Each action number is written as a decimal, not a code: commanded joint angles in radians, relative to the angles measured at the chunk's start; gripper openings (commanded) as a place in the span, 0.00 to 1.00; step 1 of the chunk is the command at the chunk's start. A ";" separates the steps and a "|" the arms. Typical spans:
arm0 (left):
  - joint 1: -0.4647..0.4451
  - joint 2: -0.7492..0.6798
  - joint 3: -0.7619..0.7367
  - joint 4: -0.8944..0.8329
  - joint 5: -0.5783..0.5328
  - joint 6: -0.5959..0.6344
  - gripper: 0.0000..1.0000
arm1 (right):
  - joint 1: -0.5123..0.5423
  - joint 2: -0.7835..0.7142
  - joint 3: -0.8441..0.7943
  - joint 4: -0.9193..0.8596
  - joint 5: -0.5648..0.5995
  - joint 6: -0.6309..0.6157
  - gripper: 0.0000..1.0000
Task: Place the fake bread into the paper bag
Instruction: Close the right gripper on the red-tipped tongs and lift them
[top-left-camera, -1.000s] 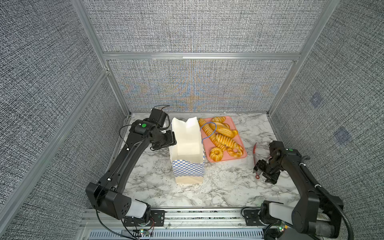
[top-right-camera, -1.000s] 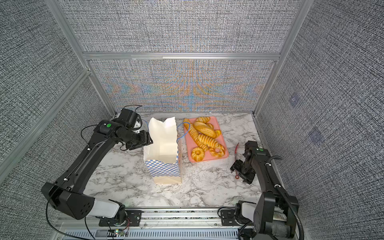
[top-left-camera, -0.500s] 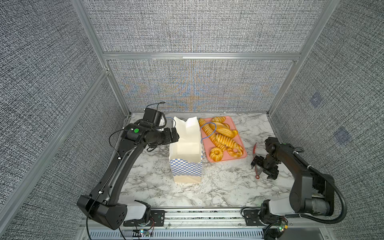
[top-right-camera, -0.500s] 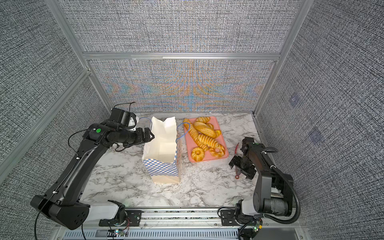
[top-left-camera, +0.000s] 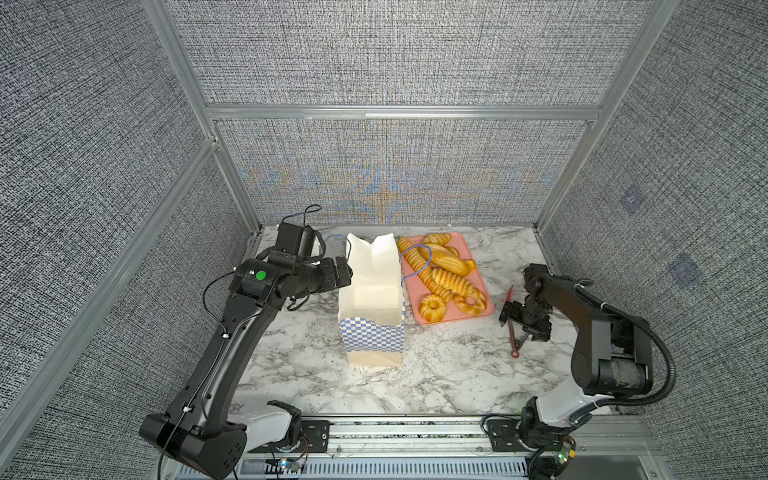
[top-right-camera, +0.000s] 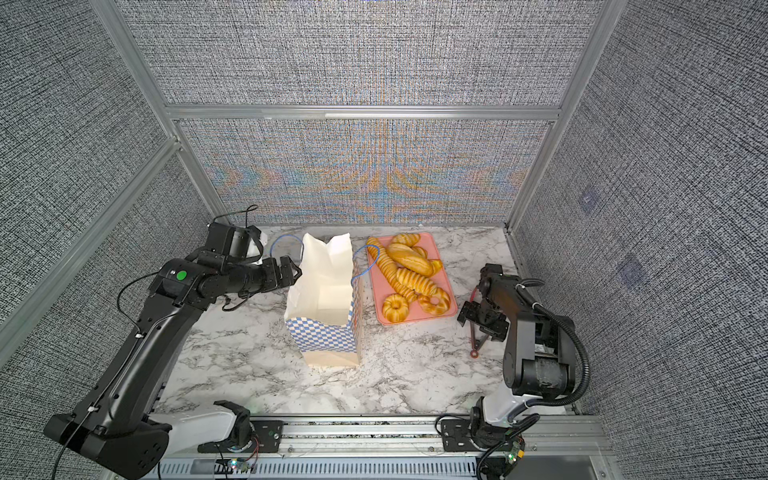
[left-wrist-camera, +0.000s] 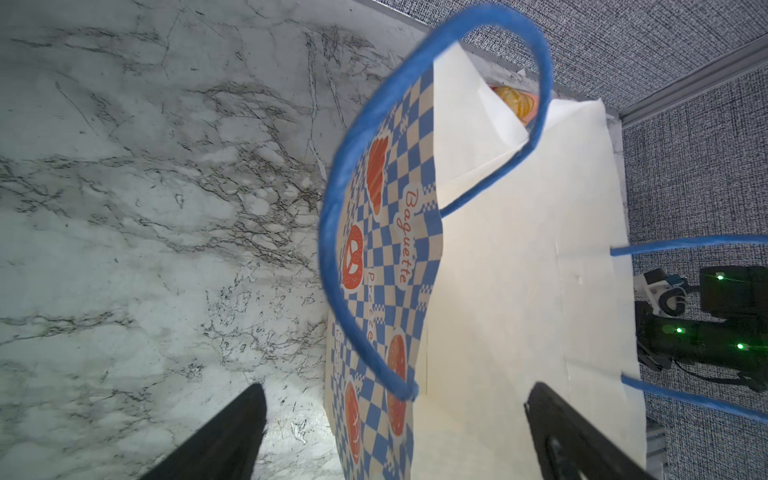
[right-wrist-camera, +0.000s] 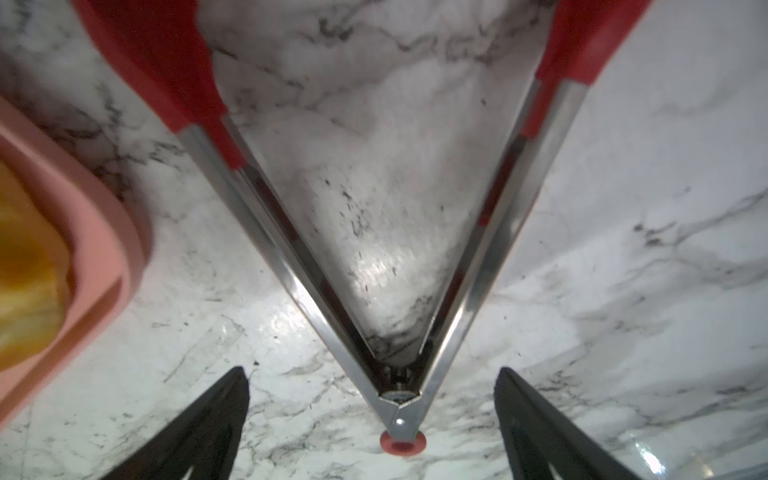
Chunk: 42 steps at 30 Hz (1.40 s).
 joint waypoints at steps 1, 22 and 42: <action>0.001 -0.019 -0.016 0.028 -0.040 -0.009 0.98 | 0.003 0.023 0.022 0.015 0.010 -0.039 0.94; 0.001 0.004 -0.021 0.036 -0.045 -0.014 0.98 | 0.003 0.164 0.081 0.035 0.098 -0.148 0.79; 0.001 0.026 0.011 0.033 -0.057 -0.015 0.98 | 0.004 0.099 0.020 0.089 0.039 -0.113 0.55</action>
